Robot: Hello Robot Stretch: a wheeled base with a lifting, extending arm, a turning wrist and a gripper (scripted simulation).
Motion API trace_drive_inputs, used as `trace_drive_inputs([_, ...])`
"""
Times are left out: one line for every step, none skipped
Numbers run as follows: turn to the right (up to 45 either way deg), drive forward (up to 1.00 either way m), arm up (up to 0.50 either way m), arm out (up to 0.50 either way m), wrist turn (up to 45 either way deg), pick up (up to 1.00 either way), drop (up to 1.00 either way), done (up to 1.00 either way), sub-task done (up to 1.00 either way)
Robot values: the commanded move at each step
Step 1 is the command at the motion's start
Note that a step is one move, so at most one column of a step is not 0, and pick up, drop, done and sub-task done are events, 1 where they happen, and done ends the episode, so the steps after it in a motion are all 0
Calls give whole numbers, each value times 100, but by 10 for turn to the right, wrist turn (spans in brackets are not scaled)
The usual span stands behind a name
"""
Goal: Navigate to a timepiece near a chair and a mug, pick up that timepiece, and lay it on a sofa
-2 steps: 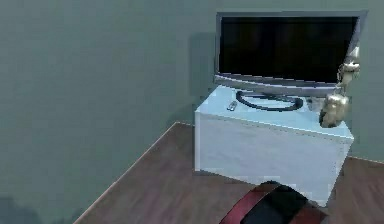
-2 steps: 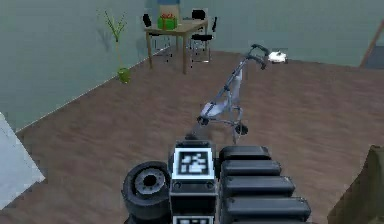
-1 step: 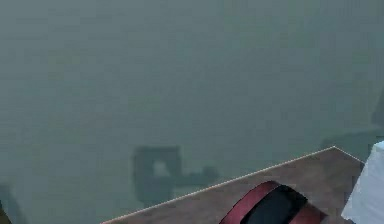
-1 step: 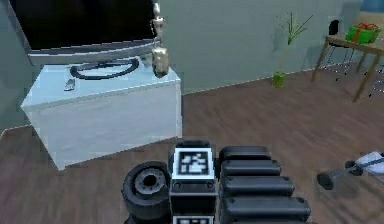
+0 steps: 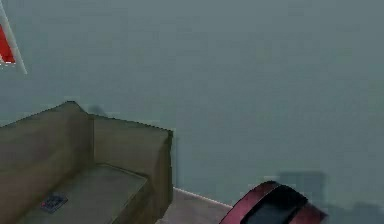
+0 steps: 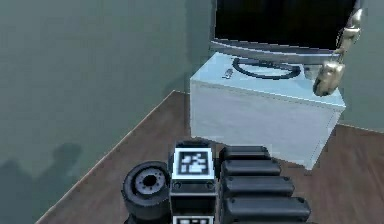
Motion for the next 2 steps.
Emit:
trace_drive_inputs([-450, 0, 0, 0, 0, 0, 0, 0, 0])
trace_drive_inputs([-30, 0, 0, 0, 0, 0, 0, 0, 0])
